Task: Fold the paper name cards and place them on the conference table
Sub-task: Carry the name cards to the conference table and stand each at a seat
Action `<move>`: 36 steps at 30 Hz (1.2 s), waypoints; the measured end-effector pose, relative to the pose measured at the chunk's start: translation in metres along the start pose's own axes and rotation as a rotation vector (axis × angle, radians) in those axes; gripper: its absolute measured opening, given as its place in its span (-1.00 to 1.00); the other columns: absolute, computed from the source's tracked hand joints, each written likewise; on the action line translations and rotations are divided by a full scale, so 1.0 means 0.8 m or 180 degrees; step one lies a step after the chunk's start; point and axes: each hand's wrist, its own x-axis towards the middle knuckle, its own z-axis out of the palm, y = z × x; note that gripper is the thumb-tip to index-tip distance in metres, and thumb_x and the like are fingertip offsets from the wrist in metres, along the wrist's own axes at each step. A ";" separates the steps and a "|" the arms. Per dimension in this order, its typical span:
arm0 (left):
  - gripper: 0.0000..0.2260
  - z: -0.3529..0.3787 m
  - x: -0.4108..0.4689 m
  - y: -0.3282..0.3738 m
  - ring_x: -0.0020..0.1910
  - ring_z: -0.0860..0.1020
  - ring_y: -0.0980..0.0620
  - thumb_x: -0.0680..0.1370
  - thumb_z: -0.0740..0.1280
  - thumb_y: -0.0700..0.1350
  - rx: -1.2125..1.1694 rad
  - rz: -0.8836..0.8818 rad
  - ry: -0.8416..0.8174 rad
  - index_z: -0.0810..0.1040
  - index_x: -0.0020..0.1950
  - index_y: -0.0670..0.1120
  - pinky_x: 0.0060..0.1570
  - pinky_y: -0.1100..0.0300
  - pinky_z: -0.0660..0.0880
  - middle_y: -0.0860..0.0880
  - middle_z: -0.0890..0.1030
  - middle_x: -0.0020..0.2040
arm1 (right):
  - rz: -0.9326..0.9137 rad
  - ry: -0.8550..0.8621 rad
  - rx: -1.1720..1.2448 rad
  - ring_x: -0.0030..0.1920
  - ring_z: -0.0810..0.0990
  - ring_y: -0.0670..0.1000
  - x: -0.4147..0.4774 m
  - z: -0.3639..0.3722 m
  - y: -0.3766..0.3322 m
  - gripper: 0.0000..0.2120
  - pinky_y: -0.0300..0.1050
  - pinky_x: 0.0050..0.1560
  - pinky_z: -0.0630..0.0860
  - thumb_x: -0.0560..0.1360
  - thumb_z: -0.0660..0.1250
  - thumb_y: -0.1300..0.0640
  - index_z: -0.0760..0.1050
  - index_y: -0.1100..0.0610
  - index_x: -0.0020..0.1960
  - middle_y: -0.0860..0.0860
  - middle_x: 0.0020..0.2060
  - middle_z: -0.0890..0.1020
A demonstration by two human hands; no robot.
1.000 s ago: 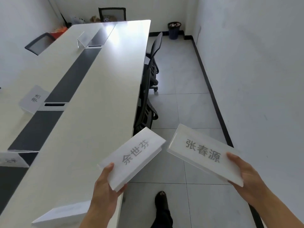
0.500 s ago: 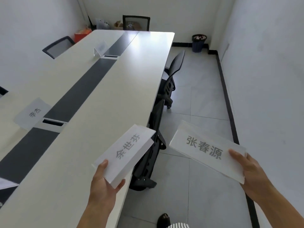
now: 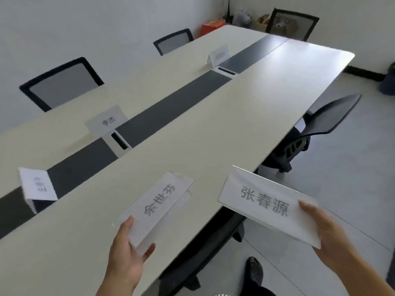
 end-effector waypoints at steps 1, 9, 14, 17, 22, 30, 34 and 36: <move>-0.87 0.013 -0.003 -0.003 -0.02 0.53 -0.12 0.52 0.29 0.04 -0.0093 -0.0006 0.0098 0.58 -0.01 0.07 -0.18 0.04 0.42 -0.03 0.63 -0.01 | 0.0053 -0.0126 -0.0134 -0.33 0.70 0.01 0.026 0.002 -0.016 -0.65 -0.16 -0.47 0.59 0.33 0.40 0.03 0.55 0.15 0.07 0.07 -0.22 0.74; -0.80 0.064 -0.040 -0.022 0.00 0.52 -0.10 0.53 0.27 0.05 -0.0659 0.0276 0.0952 0.57 0.09 0.04 -0.15 0.06 0.40 -0.06 0.63 0.05 | 0.0452 -0.1108 -0.1101 -0.03 0.62 0.22 0.204 0.089 -0.091 -0.28 0.05 -0.06 0.53 0.11 0.56 -0.21 0.56 0.20 0.13 0.19 0.00 0.69; -0.76 0.043 -0.051 -0.029 -0.05 0.52 -0.11 0.53 0.28 0.05 -0.0963 0.0357 0.1611 0.54 0.14 0.00 -0.20 0.08 0.40 -0.09 0.60 0.09 | 0.0879 -0.2034 -0.1605 -0.11 0.65 0.11 0.268 0.184 -0.085 -0.58 -0.03 -0.16 0.65 0.36 0.48 0.08 0.55 0.22 0.17 0.19 0.01 0.67; -0.73 0.031 -0.048 -0.032 -0.09 0.51 -0.13 0.53 0.29 0.07 -0.1116 0.0400 0.1808 0.56 0.14 -0.03 -0.24 0.09 0.41 -0.11 0.59 0.09 | 0.0965 -0.2585 -0.2121 -0.08 0.65 0.09 0.290 0.239 -0.074 -0.62 0.01 -0.02 0.65 0.38 0.47 0.12 0.59 0.25 0.15 0.17 -0.01 0.68; -0.75 0.021 -0.009 -0.019 -0.06 0.51 -0.14 0.52 0.30 0.07 -0.1307 0.0352 0.1896 0.57 0.12 -0.02 -0.22 0.08 0.43 -0.12 0.59 0.14 | 0.0136 -0.2589 -0.3099 -0.09 0.68 0.15 0.331 0.334 -0.052 -0.67 0.02 -0.08 0.64 0.38 0.49 0.27 0.59 0.17 0.13 0.15 -0.05 0.71; -0.66 -0.003 0.086 0.031 0.07 0.54 -0.15 0.53 0.30 0.03 -0.1345 0.0355 0.1959 0.52 0.25 -0.08 -0.18 0.05 0.48 -0.16 0.61 0.19 | -0.1757 -0.2456 -0.5327 -0.10 0.53 0.05 0.399 0.510 -0.008 -0.61 -0.15 -0.15 0.52 0.43 0.41 0.13 0.50 -0.09 0.23 0.05 0.08 0.67; -0.72 -0.018 0.117 0.040 0.02 0.55 -0.10 0.56 0.27 -0.03 -0.1214 0.0367 0.1934 0.52 0.24 -0.07 -0.15 0.04 0.48 -0.11 0.63 0.10 | -0.2209 -0.2639 -0.5624 -0.05 0.58 0.09 0.434 0.566 0.019 -0.65 -0.07 -0.14 0.59 0.46 0.35 0.15 0.48 -0.13 0.19 0.04 0.10 0.67; -0.76 -0.026 0.130 0.039 -0.02 0.55 -0.09 0.56 0.27 -0.05 -0.1198 0.0327 0.1989 0.53 0.20 -0.05 -0.14 0.03 0.48 -0.10 0.63 0.06 | -0.2310 -0.2753 -0.5703 -0.04 0.58 0.10 0.450 0.587 0.028 -0.68 -0.07 -0.20 0.58 0.48 0.34 0.16 0.46 -0.10 0.18 0.03 0.12 0.67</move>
